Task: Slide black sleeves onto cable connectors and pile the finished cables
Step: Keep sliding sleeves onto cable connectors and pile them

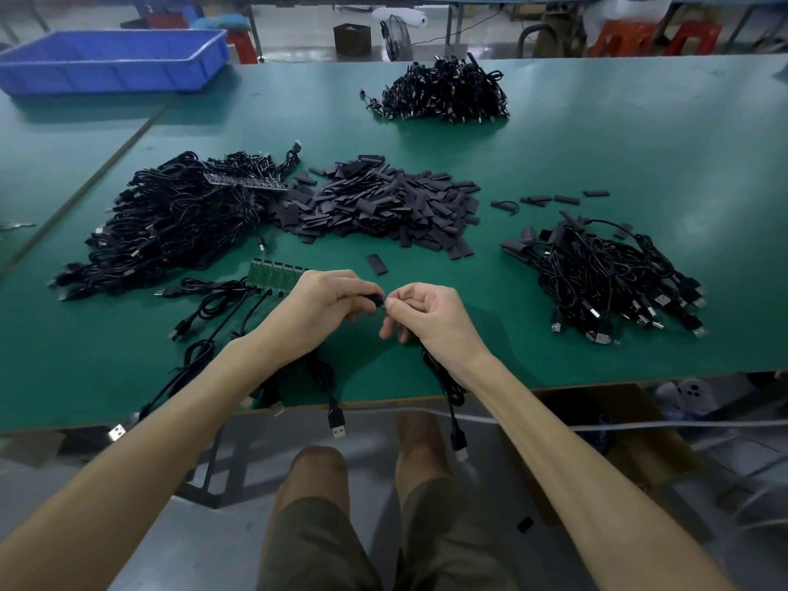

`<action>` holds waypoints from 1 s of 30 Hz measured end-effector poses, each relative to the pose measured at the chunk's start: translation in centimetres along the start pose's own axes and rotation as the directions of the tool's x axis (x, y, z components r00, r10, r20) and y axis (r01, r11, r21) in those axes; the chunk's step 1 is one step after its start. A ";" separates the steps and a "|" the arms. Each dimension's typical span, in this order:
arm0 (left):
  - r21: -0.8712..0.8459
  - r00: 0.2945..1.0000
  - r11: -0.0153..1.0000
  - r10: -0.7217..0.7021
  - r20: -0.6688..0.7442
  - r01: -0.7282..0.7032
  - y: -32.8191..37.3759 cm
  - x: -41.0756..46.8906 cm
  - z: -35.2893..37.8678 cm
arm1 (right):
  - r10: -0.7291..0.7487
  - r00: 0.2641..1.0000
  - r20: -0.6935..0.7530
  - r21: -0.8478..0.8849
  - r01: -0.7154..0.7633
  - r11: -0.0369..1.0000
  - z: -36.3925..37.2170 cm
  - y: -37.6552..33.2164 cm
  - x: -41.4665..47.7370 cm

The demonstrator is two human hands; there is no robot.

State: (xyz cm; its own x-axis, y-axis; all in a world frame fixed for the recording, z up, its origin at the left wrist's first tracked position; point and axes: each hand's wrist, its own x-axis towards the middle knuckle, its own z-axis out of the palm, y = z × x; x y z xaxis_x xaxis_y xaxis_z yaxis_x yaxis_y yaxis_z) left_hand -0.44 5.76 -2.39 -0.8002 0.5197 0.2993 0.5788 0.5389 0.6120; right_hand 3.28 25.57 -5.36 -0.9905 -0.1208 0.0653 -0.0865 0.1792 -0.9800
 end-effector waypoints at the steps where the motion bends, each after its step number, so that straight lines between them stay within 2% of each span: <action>1: -0.028 0.999 0.999 -0.036 -0.006 0.036 0.2 0.0 0.0 | 0.002 1.000 0.000 0.012 -0.002 1.000 0.0 0.0 0.0; 3: -0.067 0.996 0.994 -0.084 -0.001 0.084 0.4 0.1 0.0 | 0.007 1.000 -0.002 0.029 -0.007 1.000 0.0 0.1 0.1; 7: -0.035 0.998 0.997 -0.064 0.007 0.064 1.2 0.4 -0.6 | 0.008 1.000 0.003 0.034 -0.008 0.999 0.1 0.2 0.1; 13: 0.075 0.991 0.989 0.128 -0.031 -0.126 1.9 0.2 -1.1 | 0.014 1.000 -0.003 0.064 -0.014 0.998 0.2 0.1 0.1; 17: 0.074 0.982 0.982 0.179 -0.056 -0.175 1.8 -0.2 -0.8 | 0.017 1.000 0.003 0.098 -0.018 0.995 0.2 0.0 0.1; 20: 0.170 0.968 0.954 0.252 -0.018 -0.245 1.8 -0.4 -1.0 | 0.013 1.000 0.007 0.087 -0.014 0.996 0.2 -0.2 0.0; 24: 0.357 0.928 0.861 0.369 0.051 -0.362 1.8 -0.8 -1.2 | 0.016 1.000 0.018 0.076 -0.017 0.997 0.2 -0.1 -0.1; 26: 0.364 0.929 0.859 0.366 0.059 -0.361 1.7 -0.9 -1.2 | 0.014 1.000 0.017 0.069 -0.015 0.998 0.2 0.0 -0.1; 30: 0.260 0.957 0.921 0.277 0.090 -0.291 1.5 -0.7 -1.1 | 0.012 0.999 0.031 0.078 -0.014 0.997 0.1 0.2 -0.1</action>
State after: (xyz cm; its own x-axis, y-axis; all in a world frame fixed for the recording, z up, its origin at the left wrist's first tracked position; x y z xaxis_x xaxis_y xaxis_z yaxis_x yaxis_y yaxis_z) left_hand 0.82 5.46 -0.84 -0.5913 0.7062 0.3894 0.8064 0.5173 0.2866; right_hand 3.35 25.51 -5.60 -0.9877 -0.1490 0.0477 -0.0636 0.1039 -0.9925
